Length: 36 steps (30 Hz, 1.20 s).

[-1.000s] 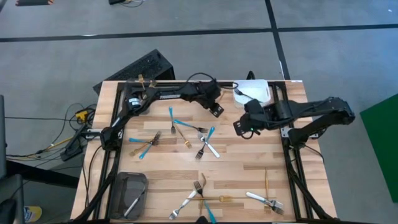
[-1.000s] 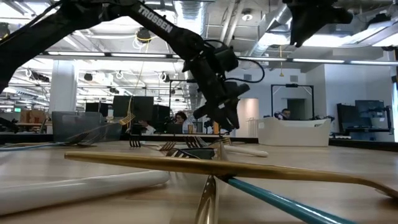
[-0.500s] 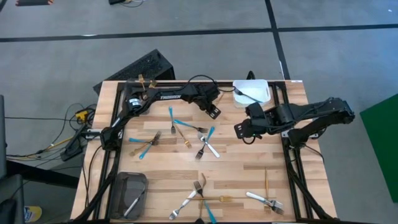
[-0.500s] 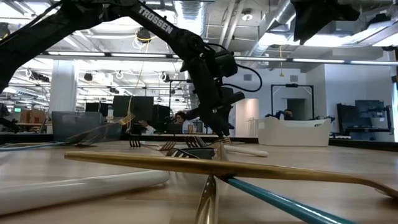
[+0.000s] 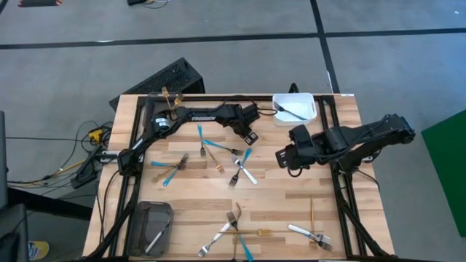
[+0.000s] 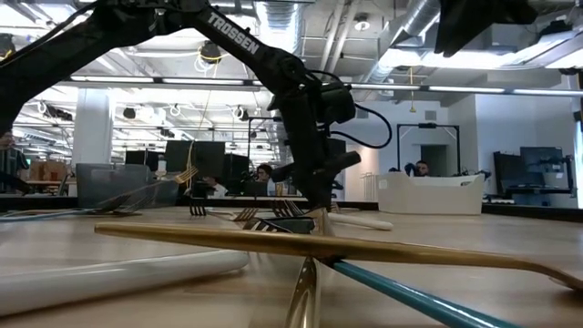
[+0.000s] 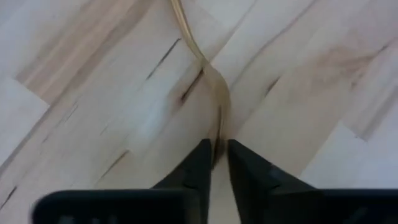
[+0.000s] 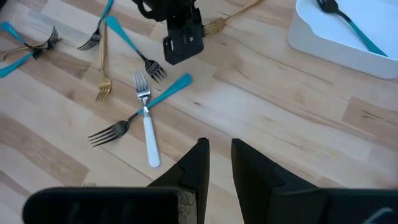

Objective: Sort silverware by color (type)
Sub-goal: Put the gold fork into the top black bin

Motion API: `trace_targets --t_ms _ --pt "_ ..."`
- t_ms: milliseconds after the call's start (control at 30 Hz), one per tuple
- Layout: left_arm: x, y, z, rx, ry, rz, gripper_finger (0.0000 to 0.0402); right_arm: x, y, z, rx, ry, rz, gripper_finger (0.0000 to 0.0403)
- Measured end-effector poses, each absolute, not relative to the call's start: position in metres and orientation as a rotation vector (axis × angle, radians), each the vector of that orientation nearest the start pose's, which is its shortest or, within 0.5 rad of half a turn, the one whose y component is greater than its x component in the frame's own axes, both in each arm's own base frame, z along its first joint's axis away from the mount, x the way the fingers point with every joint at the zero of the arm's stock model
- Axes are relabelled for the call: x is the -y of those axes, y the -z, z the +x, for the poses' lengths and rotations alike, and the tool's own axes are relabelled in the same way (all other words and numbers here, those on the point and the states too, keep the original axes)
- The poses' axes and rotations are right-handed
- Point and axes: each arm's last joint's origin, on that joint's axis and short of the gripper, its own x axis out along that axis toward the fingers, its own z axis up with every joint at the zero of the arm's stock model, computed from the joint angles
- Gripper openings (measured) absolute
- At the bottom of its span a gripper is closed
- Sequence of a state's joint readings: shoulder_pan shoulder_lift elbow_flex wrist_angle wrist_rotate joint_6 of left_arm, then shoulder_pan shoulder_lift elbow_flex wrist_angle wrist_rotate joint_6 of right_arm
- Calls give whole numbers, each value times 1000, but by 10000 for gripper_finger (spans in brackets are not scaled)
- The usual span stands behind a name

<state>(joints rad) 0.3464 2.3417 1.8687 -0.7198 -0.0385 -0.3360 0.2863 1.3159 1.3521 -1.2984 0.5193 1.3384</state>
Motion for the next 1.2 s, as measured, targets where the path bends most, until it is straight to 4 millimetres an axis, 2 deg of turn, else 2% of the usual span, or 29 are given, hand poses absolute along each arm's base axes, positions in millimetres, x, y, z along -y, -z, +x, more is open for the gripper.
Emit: trace_targets --t_ms 67,233,300,433,600,700,800,900,1000,1200 --pt "-166 -145 454 -1138 -516 -482 10 -52 -339 219 -793 884 676 93" --pt "-160 -155 451 -1163 -442 -531 1 -52 -340 218 -777 893 659 93" --pt "-155 -166 451 -1147 -418 -530 1 -51 -340 218 -769 902 652 93" --pt "-138 -199 445 -1131 -412 -457 0 -48 -340 219 -752 921 642 93" --pt "-124 -254 426 -1079 -441 -330 0 -41 -340 220 -728 955 627 93" --pt "-123 -285 408 -1031 -507 -267 0 -35 -341 221 -722 976 609 93" --pt "-127 -302 386 -1017 -588 -236 0 -27 -341 223 -722 994 598 93" --pt "-134 -304 360 -1013 -656 -258 0 -19 -341 225 -722 1005 585 93" --pt "-140 -295 328 -1028 -714 -307 0 -12 -342 228 -709 1004 583 93" --pt "-138 -285 259 -1008 -827 -404 0 1 -346 238 -663 969 572 93"
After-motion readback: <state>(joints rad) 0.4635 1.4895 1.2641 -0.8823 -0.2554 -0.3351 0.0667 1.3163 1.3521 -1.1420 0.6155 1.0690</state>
